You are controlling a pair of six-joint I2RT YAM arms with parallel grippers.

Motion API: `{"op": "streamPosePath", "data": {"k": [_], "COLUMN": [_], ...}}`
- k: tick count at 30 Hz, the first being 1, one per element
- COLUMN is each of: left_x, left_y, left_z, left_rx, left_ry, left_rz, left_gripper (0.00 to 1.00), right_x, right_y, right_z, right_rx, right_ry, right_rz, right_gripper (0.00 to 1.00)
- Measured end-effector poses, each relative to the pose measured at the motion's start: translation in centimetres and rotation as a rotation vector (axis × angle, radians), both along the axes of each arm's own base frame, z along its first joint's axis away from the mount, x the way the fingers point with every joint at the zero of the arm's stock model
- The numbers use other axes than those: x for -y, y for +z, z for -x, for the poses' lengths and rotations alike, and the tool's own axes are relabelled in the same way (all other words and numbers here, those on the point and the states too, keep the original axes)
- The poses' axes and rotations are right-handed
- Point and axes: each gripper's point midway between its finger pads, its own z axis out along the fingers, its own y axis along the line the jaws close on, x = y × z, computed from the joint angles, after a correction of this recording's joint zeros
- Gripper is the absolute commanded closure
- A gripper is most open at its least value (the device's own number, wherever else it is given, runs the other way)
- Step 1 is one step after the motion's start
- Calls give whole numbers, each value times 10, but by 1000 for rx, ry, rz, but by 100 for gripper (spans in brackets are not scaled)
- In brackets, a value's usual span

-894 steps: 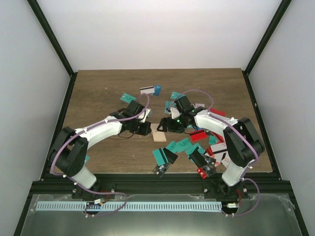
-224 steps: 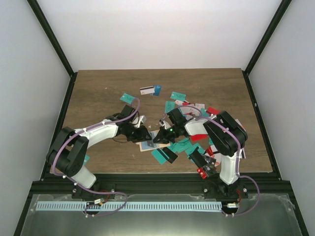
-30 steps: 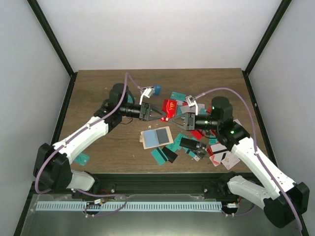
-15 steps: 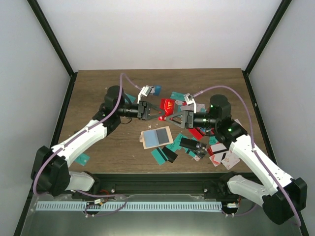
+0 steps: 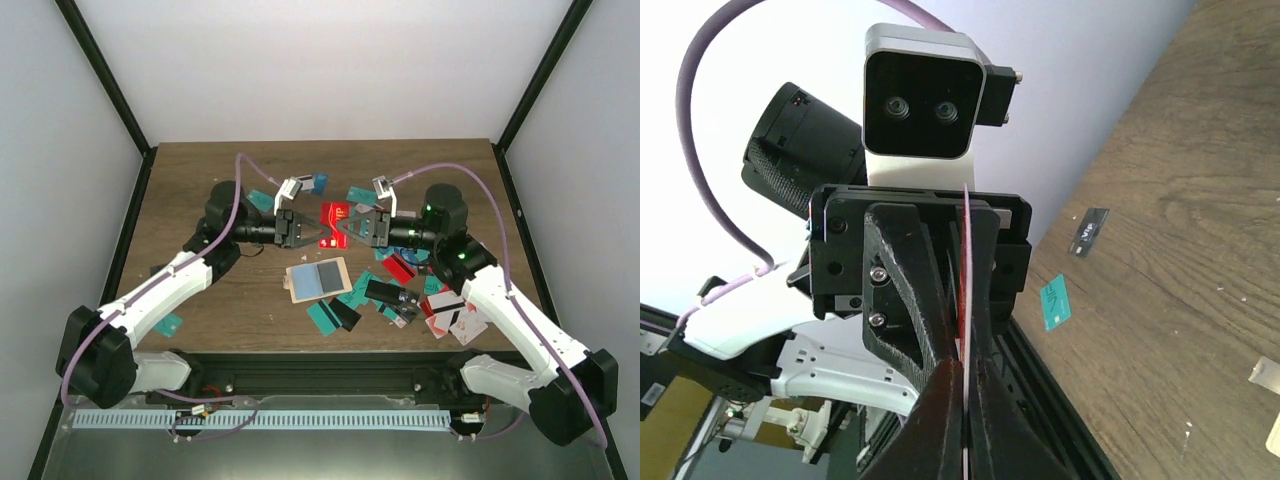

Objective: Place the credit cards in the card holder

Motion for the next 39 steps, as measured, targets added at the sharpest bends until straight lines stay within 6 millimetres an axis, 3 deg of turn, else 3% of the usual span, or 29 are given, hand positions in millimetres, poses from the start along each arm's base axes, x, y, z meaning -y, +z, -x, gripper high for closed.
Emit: {"op": "streamPosePath", "data": {"k": [1, 3, 5, 10, 15, 18, 22, 27, 35, 39], "left_x": [0, 0, 0, -6, -36, -59, -82, -92, -99, -101], "left_y": [-2, -7, -18, -69, -156, -204, -248, -276, -310, -313], "left_z": [-1, -1, -3, -27, -48, -50, -46, -45, -44, -46], "left_rx": [-3, -12, -20, -46, -78, -118, -160, -182, -192, -159], "left_ry": [4, 7, 25, 163, 309, 348, 359, 354, 321, 320], "left_rz": [-2, -14, -48, -265, -623, -823, -1006, -1102, -1199, -1217], "left_gripper": [76, 45, 36, 35, 34, 33, 33, 36, 71, 85], "right_x": [0, 1, 3, 7, 9, 9, 8, 4, -13, -28], "right_y": [-1, -6, -13, -52, -114, -145, -172, -201, -238, -245], "right_z": [-1, -3, -7, -23, -32, -36, -40, -42, -49, -54], "right_rx": [-4, -10, -24, -104, -235, -297, -338, -379, -419, -405], "right_ry": [-4, -18, -46, -130, -155, -153, -146, -118, -48, -4], "right_rz": [4, 20, 43, 149, 271, 335, 390, 445, 511, 525], "right_gripper": [99, 99, 99, 99, 99, 99, 99, 99, 99, 99]}}
